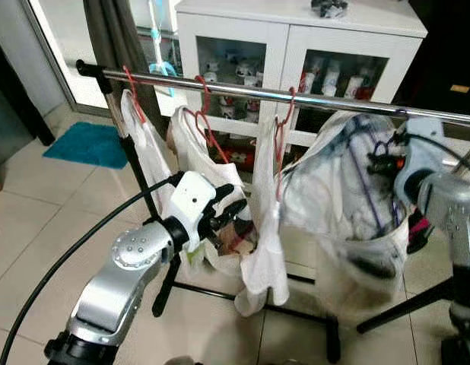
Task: Hang hanger
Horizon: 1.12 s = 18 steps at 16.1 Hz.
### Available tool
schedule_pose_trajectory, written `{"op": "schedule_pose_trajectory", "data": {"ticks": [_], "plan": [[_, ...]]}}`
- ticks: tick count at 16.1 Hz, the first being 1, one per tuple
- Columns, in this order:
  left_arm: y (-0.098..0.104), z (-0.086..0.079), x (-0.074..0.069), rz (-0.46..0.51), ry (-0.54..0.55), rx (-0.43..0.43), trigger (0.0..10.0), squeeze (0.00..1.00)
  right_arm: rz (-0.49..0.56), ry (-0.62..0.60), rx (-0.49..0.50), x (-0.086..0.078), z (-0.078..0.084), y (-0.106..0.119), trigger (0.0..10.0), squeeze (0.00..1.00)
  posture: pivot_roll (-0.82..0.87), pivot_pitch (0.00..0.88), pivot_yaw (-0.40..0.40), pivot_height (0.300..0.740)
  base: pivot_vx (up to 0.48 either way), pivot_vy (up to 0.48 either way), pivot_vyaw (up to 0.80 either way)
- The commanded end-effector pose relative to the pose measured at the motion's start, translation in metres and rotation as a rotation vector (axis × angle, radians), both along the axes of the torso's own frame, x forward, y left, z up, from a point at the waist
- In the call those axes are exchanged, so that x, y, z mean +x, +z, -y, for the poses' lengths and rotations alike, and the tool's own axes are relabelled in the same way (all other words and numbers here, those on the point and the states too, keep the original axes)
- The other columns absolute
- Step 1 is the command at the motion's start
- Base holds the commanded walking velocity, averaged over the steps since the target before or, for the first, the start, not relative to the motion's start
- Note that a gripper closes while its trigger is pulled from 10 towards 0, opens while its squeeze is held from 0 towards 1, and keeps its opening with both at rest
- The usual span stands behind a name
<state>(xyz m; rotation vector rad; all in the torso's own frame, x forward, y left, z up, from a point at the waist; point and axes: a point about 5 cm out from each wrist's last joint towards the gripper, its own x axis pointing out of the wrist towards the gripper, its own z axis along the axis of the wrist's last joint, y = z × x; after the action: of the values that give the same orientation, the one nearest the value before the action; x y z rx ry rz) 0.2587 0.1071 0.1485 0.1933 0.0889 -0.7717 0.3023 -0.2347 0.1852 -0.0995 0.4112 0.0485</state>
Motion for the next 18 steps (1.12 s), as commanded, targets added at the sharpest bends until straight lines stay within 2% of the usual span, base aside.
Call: {"op": "schedule_pose_trajectory", "data": {"ticks": [1, 2, 3, 5, 8, 11, 13, 18], "plan": [[-0.003, -0.002, 0.002, 0.003, 0.034, 0.015, 10.0, 0.00, 0.033, 0.012, 0.002, -0.010, -0.008, 0.004, 0.0, 0.00, -0.06, 0.000, 0.013, 0.740, 0.000, 0.000, 0.00], [-0.004, -0.002, 0.003, 0.006, 0.052, 0.010, 10.0, 0.00, 0.025, 0.008, 0.003, -0.015, -0.010, -0.003, 0.0, 0.00, -0.06, 0.000, 0.013, 0.740, 0.000, 0.000, 0.00], [-0.005, -0.005, 0.007, -0.002, 0.105, -0.010, 10.0, 0.00, 0.035, -0.049, 0.012, -0.032, -0.017, -0.021, 0.0, 0.00, -0.05, 0.000, 0.012, 0.740, 0.000, 0.000, 0.00], [-0.008, -0.006, 0.006, -0.008, 0.105, 0.012, 10.0, 0.00, 0.038, -0.135, 0.038, -0.048, -0.020, -0.034, 0.0, 0.00, -0.06, 0.002, 0.011, 0.740, 0.000, 0.000, 0.00], [-0.012, -0.006, 0.005, -0.015, 0.108, 0.018, 10.0, 0.00, 0.030, -0.148, 0.114, -0.068, -0.034, -0.049, 0.0, 0.00, -0.06, 0.004, 0.016, 0.740, 0.000, 0.000, 0.00], [-0.015, -0.007, 0.007, -0.020, 0.121, 0.017, 10.0, 0.00, 0.043, -0.190, 0.126, -0.076, -0.041, -0.061, 0.0, 0.00, -0.07, 0.004, 0.016, 0.740, -0.160, 0.000, 0.00], [-0.016, -0.007, 0.006, -0.024, 0.118, 0.014, 10.0, 0.00, 0.034, -0.186, 0.146, -0.083, -0.052, -0.066, 0.0, 0.00, -0.07, 0.005, 0.019, 0.740, -0.266, 0.000, 0.00], [-0.016, -0.008, 0.004, -0.028, 0.127, 0.005, 10.0, 0.00, 0.060, -0.157, 0.169, -0.085, -0.062, -0.070, 0.0, 0.00, -0.06, 0.009, 0.008, 0.740, -0.267, 0.000, 0.00]]}}
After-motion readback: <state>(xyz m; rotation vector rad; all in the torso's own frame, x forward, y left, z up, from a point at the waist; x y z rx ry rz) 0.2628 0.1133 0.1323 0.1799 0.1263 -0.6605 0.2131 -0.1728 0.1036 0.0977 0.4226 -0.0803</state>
